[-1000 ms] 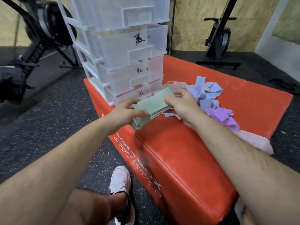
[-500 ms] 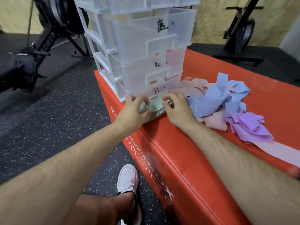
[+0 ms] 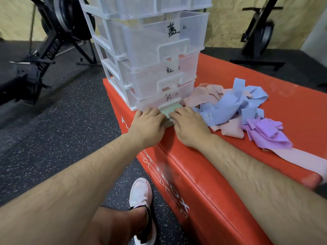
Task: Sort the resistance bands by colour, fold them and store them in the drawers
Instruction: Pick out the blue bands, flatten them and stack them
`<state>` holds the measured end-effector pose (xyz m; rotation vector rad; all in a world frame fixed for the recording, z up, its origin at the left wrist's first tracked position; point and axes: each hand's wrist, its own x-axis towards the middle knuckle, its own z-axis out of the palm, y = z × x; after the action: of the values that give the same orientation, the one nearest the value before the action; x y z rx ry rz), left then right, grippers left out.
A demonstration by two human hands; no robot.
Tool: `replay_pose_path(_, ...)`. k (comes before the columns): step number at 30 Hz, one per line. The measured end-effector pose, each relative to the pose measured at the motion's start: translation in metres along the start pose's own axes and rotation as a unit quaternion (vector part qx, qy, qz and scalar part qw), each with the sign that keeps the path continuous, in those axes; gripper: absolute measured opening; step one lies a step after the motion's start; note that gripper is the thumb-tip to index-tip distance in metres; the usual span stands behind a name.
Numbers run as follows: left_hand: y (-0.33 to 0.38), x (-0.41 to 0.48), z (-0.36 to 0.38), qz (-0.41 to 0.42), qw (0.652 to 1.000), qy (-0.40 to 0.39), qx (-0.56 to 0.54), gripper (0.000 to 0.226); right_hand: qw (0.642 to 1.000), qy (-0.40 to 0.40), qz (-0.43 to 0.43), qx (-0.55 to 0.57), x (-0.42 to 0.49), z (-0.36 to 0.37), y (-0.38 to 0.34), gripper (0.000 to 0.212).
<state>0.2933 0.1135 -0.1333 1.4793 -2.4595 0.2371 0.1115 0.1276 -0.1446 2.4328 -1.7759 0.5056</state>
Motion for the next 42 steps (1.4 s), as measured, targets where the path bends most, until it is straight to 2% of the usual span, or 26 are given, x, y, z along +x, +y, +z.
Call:
replay_pose_path(3, 0.007, 0.000, -0.007, 0.000, 1.000, 0.017, -0.022, 0.039, 0.999, -0.023, -0.006, 0.024, -0.014, -0.018, 0.004, 0.046)
replay_pose_path(7, 0.038, 0.005, -0.019, 0.034, 0.998, 0.005, -0.054, 0.042, 0.998, -0.012, 0.024, 0.058, -0.043, -0.053, 0.016, 0.049)
replay_pose_path(12, 0.103, 0.025, -0.033, 0.074, 0.984, -0.028, -0.158, 0.053, 0.993, -0.001, 0.081, 0.083, -0.086, -0.089, 0.049, 0.053)
replay_pose_path(18, 0.187, 0.046, -0.031, 0.148, 0.973, -0.050, -0.171, 0.051, 0.987, -0.008, 0.151, 0.050, -0.143, -0.129, 0.096, 0.052)
replay_pose_path(22, 0.221, 0.055, -0.018, 0.198, 0.963, -0.077, -0.164, 0.055, 0.973, -0.077, 0.214, 0.028, -0.168, -0.145, 0.139, 0.053)
replay_pose_path(26, 0.240, 0.059, -0.007, 0.228, 0.962, -0.083, -0.127, 0.047, 0.934, -0.180, 0.307, 0.004, -0.192, -0.147, 0.182, 0.054)
replay_pose_path(29, 0.251, 0.064, -0.002, 0.240, 0.960, -0.089, -0.115, 0.046, 0.918, -0.231, 0.322, -0.004, -0.203, -0.139, 0.197, 0.054)
replay_pose_path(34, 0.270, 0.068, 0.006, 0.256, 0.958, -0.116, -0.060, 0.045, 0.932, -0.196, 0.306, -0.011, -0.207, -0.127, 0.207, 0.033)
replay_pose_path(40, 0.279, 0.076, 0.016, 0.239, 0.958, -0.121, -0.099, 0.033, 0.927, -0.183, 0.328, -0.009, -0.203, -0.129, 0.215, 0.013)
replay_pose_path(42, 0.282, 0.081, 0.013, 0.226, 0.961, -0.095, -0.130, 0.024, 0.927, -0.133, 0.348, 0.034, -0.194, -0.136, 0.217, 0.013)
